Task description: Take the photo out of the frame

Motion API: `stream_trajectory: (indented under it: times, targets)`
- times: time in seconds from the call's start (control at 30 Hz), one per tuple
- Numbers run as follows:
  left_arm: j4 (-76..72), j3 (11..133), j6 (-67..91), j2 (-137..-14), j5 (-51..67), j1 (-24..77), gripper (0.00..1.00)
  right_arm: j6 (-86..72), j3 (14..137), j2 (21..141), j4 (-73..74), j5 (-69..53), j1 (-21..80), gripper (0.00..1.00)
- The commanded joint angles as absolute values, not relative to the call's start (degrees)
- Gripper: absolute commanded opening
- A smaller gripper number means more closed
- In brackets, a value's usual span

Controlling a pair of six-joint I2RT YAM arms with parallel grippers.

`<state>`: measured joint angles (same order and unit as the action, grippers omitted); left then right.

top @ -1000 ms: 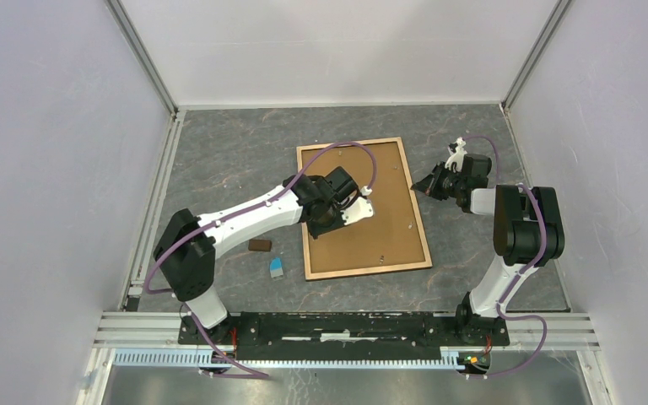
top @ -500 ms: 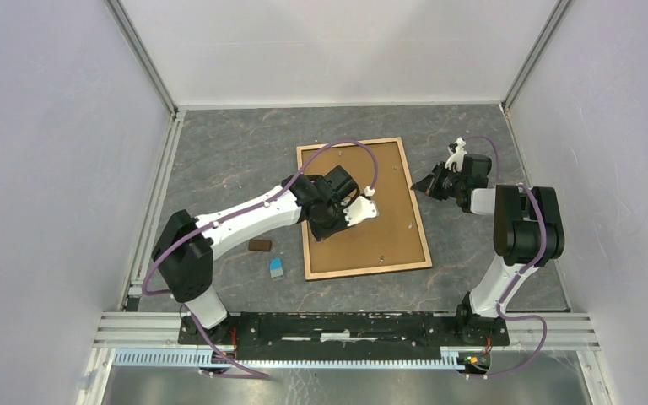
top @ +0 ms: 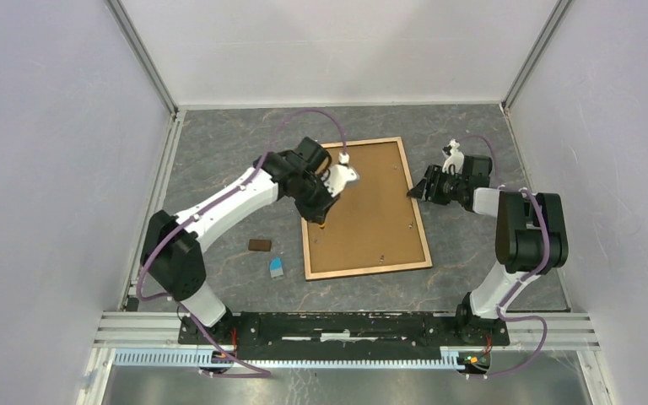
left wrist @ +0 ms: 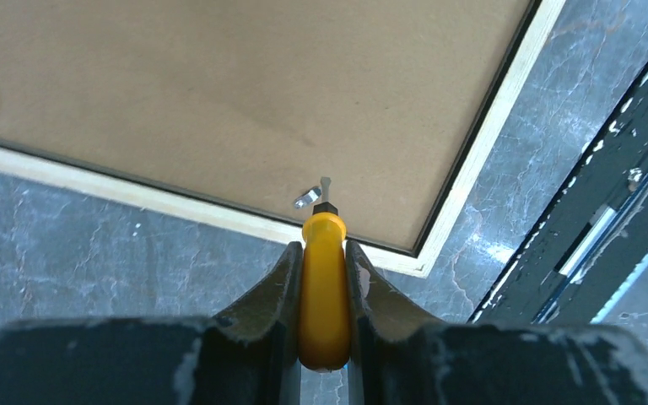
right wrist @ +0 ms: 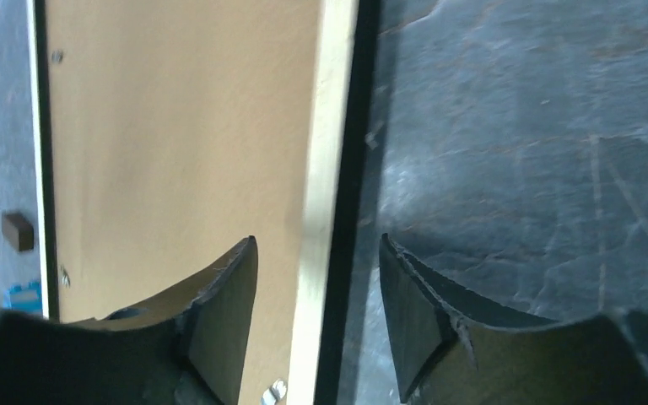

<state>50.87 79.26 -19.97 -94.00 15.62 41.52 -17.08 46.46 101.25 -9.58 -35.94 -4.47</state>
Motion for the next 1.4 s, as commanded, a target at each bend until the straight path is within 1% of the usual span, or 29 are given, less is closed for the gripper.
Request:
stream_trajectory:
  times: [0.0,0.1,0.2,0.27,0.37,0.47,0.57,0.7,0.9,0.97,1.0,1.03,1.1,1.17,1.2,1.27,1.3,1.37]
  targets:
    - [52.2,82.1,-15.5,-88.9,25.0,36.5,0.02,-6.7,46.0,93.7,-4.3,-41.8,-4.6,0.65]
    - [53.3,82.1,-14.7,-87.5,28.3,33.2,0.02,1.0,47.7,88.8,-0.3,-41.7,-4.6,0.76]
    - [54.0,81.9,-13.4,-86.0,33.1,30.4,0.02,8.1,49.7,83.6,4.1,-46.5,-3.5,0.81]
    - [55.3,82.4,-13.1,-85.7,37.5,28.8,0.02,12.4,51.5,80.6,6.9,-52.3,-1.2,0.81]
    - [55.6,82.5,-12.1,-85.1,43.0,26.9,0.02,18.0,53.5,76.7,11.7,-55.6,5.8,0.79]
    - [55.6,82.3,-11.0,-84.4,49.7,24.5,0.02,17.2,52.1,73.4,9.2,-57.0,12.5,0.76]
    - [55.6,82.1,-10.3,-83.5,54.0,22.7,0.02,17.4,52.4,72.7,9.6,-57.0,20.0,0.74]
    - [54.5,80.8,-9.3,-81.7,56.6,21.8,0.02,16.9,55.2,74.7,11.9,-53.0,30.2,0.73]
    - [52.8,79.0,-7.5,-79.1,56.9,21.4,0.02,16.5,59.0,78.8,12.0,-47.1,40.4,0.67]
    - [52.6,78.5,-7.4,-78.7,56.7,21.4,0.02,16.4,60.8,80.3,12.2,-45.3,42.5,0.60]
    - [52.6,78.3,-7.4,-78.6,56.6,21.4,0.02,16.4,61.3,81.0,12.1,-44.8,43.2,0.55]
    - [52.5,78.1,-7.3,-78.4,56.6,21.3,0.02,16.0,62.0,81.5,11.8,-44.2,43.6,0.48]
    - [52.0,77.7,-7.0,-77.9,56.7,21.2,0.02,14.9,63.0,82.4,10.8,-43.4,44.0,0.32]
    - [51.4,77.4,-6.4,-77.4,56.6,20.8,0.03,13.6,63.8,82.9,9.9,-42.3,44.0,0.12]
    - [51.3,77.3,-6.3,-77.2,56.6,20.4,0.04,13.0,64.0,83.1,9.5,-41.8,44.0,0.00]
    - [50.5,77.5,-5.6,-76.6,57.6,19.0,0.09,11.6,64.4,83.2,8.5,-40.8,44.0,0.00]
    - [49.0,77.2,-4.1,-76.0,58.1,18.0,0.15,10.6,64.4,83.2,7.3,-40.4,44.0,0.00]
    - [44.4,76.2,0.2,-74.8,60.0,14.6,0.35,8.1,64.5,83.1,4.0,-39.4,43.9,0.00]
